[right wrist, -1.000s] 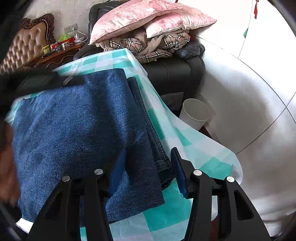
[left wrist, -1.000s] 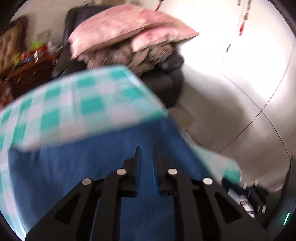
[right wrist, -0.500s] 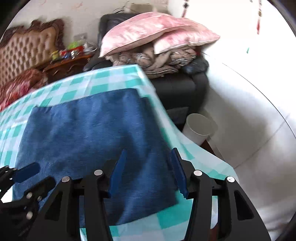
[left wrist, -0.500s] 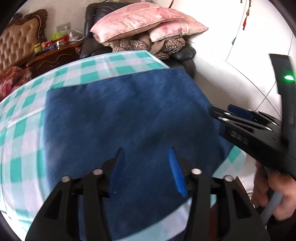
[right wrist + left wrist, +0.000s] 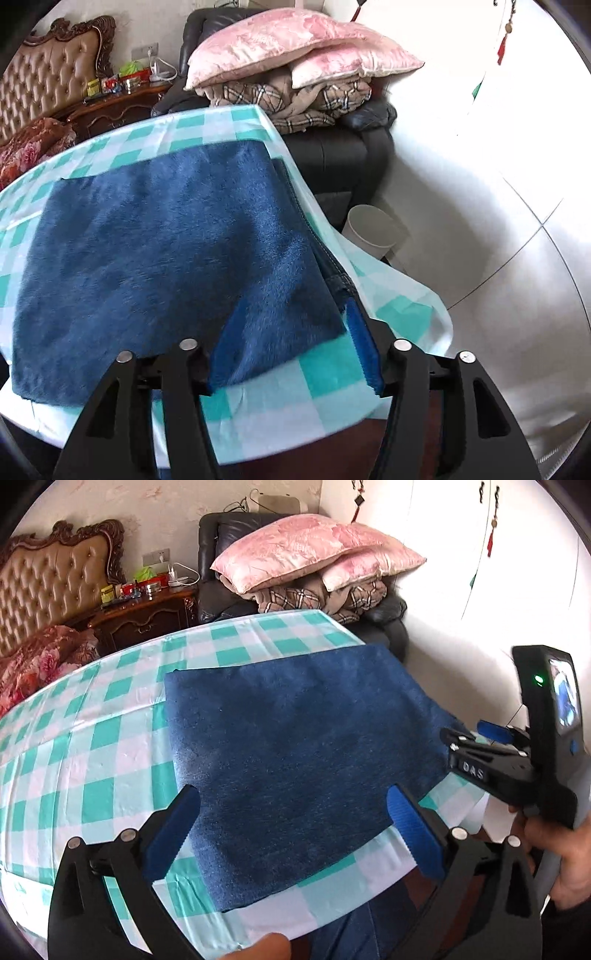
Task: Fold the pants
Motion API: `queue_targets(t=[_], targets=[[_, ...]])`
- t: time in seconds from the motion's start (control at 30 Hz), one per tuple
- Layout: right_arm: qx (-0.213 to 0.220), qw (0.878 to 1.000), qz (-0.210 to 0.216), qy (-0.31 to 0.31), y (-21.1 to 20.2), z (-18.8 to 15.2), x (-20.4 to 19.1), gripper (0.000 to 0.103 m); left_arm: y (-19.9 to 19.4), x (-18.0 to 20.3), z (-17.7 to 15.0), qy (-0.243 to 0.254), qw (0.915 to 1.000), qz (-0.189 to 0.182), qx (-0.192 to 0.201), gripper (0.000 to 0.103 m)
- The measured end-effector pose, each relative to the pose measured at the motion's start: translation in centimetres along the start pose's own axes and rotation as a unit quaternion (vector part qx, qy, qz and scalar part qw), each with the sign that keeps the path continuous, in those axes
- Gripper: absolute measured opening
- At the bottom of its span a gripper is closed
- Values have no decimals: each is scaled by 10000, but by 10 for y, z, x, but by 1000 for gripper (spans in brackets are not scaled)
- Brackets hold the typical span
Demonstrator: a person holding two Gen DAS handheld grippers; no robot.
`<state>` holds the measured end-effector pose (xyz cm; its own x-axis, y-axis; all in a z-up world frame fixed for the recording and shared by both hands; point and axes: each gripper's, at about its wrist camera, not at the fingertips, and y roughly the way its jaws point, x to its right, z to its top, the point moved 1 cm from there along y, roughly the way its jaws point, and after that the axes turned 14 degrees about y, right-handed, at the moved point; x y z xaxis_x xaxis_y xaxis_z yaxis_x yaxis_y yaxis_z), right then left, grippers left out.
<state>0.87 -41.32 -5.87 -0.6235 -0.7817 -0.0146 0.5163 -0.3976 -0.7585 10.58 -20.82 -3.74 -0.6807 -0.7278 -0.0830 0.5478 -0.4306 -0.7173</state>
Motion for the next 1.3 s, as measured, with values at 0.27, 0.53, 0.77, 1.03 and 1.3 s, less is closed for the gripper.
queue_targets(t=[0.27,0.53,0.77,1.03,1.3], targets=[[194,9997,123,47,-42,-4,2,64,-17,-1,1,-192,9995,-165,168,101],[214,9995,224,91,-57,-3,2,65,-29,-1,4,-247,9994,-68,225,101],[215,9995,242,69,-57,-3,0,66,-28,0,7,-175,9997,114,127,101],[197,9995,257,60,-53,-2,-1,66,-23,-3,6,-298,9995,48,50,101],[192,9995,254,78,-53,-2,0,66,-21,-2,8,-242,9997,46,81,101]])
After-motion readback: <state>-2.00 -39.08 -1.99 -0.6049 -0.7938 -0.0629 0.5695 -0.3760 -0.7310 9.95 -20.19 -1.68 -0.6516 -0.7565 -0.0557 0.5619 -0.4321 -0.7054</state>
